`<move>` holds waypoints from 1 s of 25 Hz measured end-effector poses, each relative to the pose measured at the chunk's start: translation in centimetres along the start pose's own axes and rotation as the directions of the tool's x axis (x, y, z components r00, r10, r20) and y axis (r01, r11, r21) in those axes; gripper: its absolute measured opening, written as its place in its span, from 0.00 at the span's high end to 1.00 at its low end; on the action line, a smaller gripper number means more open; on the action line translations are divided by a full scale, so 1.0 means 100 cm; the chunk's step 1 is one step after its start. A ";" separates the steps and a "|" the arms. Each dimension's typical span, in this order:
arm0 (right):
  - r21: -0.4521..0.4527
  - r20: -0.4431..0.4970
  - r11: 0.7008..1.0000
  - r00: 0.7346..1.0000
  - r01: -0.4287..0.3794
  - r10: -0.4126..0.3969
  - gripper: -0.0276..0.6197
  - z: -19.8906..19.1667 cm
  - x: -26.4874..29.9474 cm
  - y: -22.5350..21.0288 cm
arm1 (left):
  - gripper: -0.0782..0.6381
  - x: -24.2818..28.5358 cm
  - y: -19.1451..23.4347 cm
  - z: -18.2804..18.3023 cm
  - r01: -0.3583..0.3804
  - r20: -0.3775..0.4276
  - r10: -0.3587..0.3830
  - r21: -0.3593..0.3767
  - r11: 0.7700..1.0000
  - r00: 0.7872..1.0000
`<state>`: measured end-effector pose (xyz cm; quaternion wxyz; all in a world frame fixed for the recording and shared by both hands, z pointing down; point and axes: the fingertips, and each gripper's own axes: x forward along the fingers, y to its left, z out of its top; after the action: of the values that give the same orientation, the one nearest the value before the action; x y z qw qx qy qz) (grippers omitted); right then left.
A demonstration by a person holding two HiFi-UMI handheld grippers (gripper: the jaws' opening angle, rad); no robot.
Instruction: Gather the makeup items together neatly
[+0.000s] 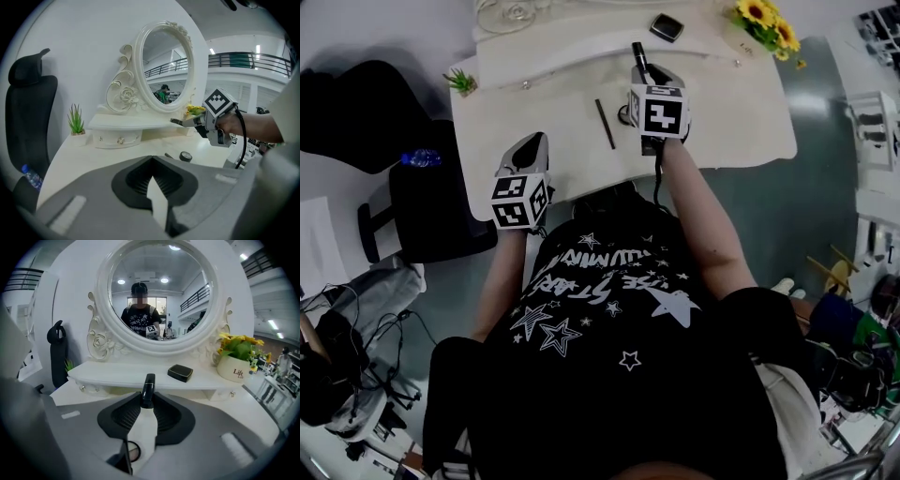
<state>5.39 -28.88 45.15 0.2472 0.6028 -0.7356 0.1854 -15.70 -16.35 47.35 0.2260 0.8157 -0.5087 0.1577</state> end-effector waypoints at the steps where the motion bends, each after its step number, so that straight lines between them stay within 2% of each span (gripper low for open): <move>1: 0.002 -0.004 1.000 1.000 0.002 -0.002 0.78 -0.006 -0.004 -0.002 | 0.89 -0.001 -0.003 -0.002 0.008 -0.002 -0.008 0.004 1.000 1.000; 15: 0.011 -0.069 0.999 0.997 0.041 -0.040 0.78 -0.088 -0.043 -0.018 | 0.89 -0.003 -0.033 -0.031 0.115 -0.064 -0.112 0.041 0.993 0.992; 25: -0.014 -0.137 0.999 0.990 -0.032 0.030 0.78 -0.135 -0.032 -0.007 | 0.89 0.000 -0.038 -0.036 0.076 -0.060 -0.074 0.031 0.997 0.995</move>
<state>8.43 -18.80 54.14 0.2990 0.5753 -0.7275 0.2243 -12.36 -12.99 49.57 0.2333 0.8327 -0.4683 0.1815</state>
